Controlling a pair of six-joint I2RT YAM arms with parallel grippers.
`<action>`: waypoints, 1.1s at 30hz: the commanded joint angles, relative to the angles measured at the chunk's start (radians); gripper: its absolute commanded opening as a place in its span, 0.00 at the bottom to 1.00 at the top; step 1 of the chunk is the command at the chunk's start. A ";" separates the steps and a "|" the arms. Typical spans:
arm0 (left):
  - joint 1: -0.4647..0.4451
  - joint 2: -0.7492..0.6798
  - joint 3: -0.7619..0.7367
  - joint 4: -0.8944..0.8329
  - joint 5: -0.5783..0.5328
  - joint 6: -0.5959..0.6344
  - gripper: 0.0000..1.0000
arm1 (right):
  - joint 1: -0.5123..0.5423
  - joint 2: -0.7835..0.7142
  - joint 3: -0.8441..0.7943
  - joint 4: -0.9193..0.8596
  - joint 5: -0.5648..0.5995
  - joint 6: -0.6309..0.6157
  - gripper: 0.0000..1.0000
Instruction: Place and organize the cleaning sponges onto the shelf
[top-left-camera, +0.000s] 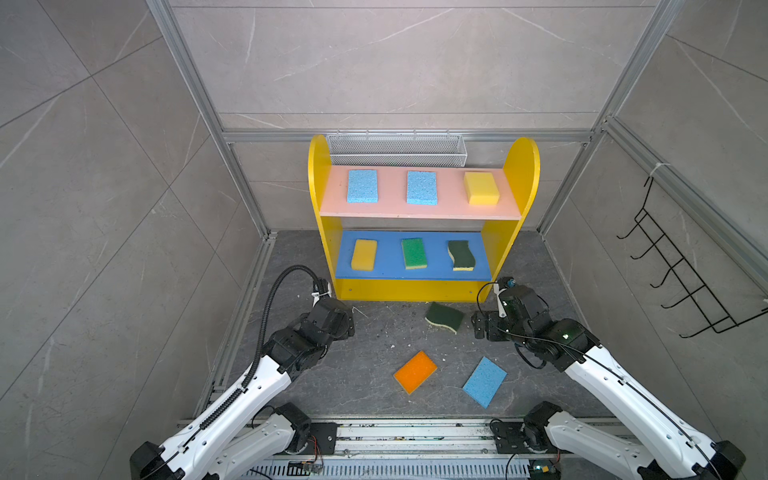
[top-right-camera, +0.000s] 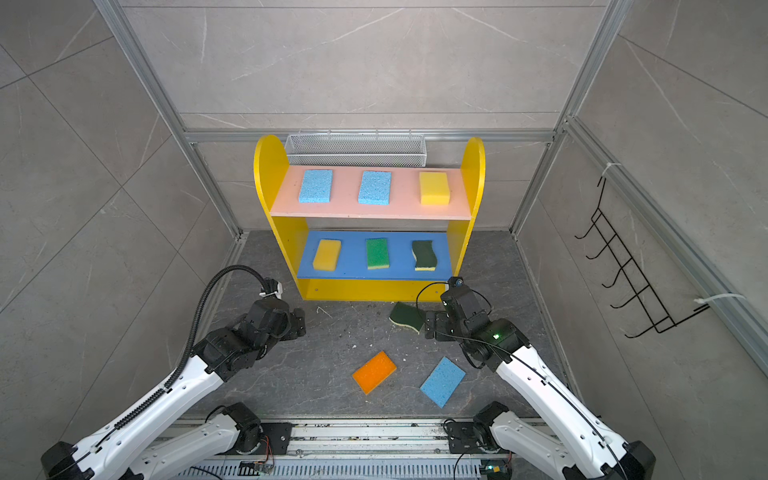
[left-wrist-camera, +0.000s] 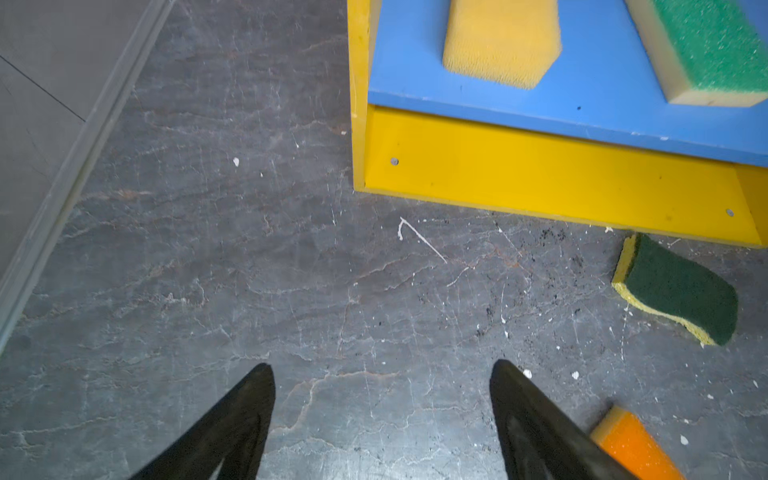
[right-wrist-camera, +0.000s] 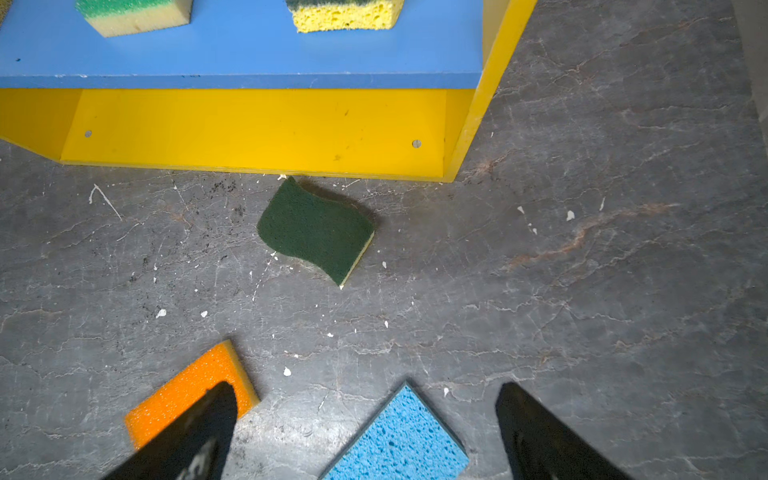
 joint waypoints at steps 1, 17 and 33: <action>0.002 -0.035 0.009 0.000 0.052 -0.018 0.82 | -0.003 0.009 0.019 -0.012 -0.017 0.017 0.99; 0.009 -0.160 -0.055 -0.117 0.039 -0.039 0.77 | 0.041 0.128 0.102 0.091 -0.079 0.169 0.94; 0.015 -0.309 -0.126 -0.051 0.030 -0.021 0.65 | 0.257 0.440 0.197 0.549 -0.056 0.332 0.48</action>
